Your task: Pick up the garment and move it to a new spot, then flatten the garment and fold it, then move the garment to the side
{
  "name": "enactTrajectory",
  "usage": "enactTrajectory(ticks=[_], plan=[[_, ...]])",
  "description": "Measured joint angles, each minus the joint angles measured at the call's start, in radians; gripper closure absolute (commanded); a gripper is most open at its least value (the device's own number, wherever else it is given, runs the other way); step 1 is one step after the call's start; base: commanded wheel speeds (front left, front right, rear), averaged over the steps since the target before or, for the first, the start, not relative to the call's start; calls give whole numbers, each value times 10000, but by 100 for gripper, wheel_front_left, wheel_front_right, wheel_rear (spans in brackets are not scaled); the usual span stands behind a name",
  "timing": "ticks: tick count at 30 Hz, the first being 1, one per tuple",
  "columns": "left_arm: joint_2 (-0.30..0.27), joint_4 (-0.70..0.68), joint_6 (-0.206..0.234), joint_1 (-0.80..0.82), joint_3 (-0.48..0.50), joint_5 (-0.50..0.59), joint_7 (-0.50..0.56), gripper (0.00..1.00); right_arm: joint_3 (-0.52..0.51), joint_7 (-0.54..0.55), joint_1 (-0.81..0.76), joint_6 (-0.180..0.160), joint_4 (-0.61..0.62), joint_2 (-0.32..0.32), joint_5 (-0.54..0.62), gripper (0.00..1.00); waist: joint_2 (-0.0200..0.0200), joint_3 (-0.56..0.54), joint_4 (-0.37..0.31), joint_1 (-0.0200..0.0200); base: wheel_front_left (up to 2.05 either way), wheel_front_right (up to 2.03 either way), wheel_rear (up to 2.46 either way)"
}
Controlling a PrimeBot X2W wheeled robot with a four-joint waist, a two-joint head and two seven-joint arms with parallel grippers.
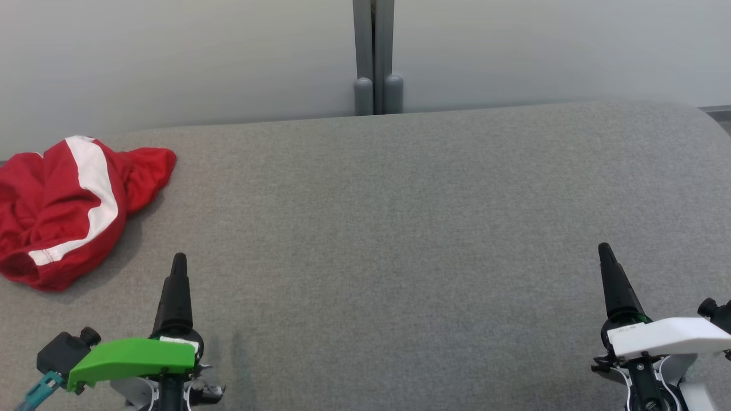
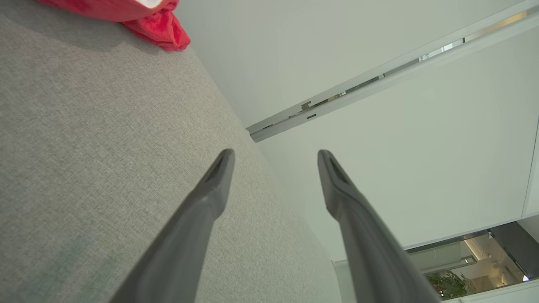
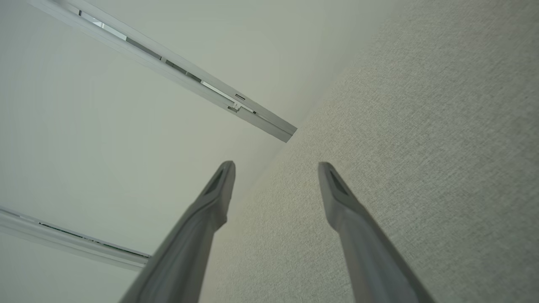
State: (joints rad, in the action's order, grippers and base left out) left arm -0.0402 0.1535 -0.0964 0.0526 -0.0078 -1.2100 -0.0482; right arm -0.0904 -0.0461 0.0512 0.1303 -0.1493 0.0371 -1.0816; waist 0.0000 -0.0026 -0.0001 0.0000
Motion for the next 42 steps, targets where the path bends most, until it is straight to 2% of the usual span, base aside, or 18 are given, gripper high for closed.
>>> enactTrajectory(ticks=[6,7,11,21,42], plan=[[-4,-104,46,0,-163,1231,-167,0,48,-198,-17,0,104,8,1053,0,0,4,-1,0,0,0,0],[-8,-123,84,-4,-278,2046,-330,0,146,-314,-60,0,128,17,1873,0,0,4,0,0,0,0,0],[-12,-132,84,-14,-320,2286,-366,0,221,-359,-78,0,163,19,2286,0,0,3,0,0,0,0,0],[-17,-96,79,-237,-627,4052,-677,0,552,-706,-205,0,263,35,3948,0,0,-11,23,0,0,0,0],[-31,159,-17,-624,-838,5990,-1223,0,926,-1233,-370,2,253,61,6667,0,0,-5,38,0,0,0,0]])
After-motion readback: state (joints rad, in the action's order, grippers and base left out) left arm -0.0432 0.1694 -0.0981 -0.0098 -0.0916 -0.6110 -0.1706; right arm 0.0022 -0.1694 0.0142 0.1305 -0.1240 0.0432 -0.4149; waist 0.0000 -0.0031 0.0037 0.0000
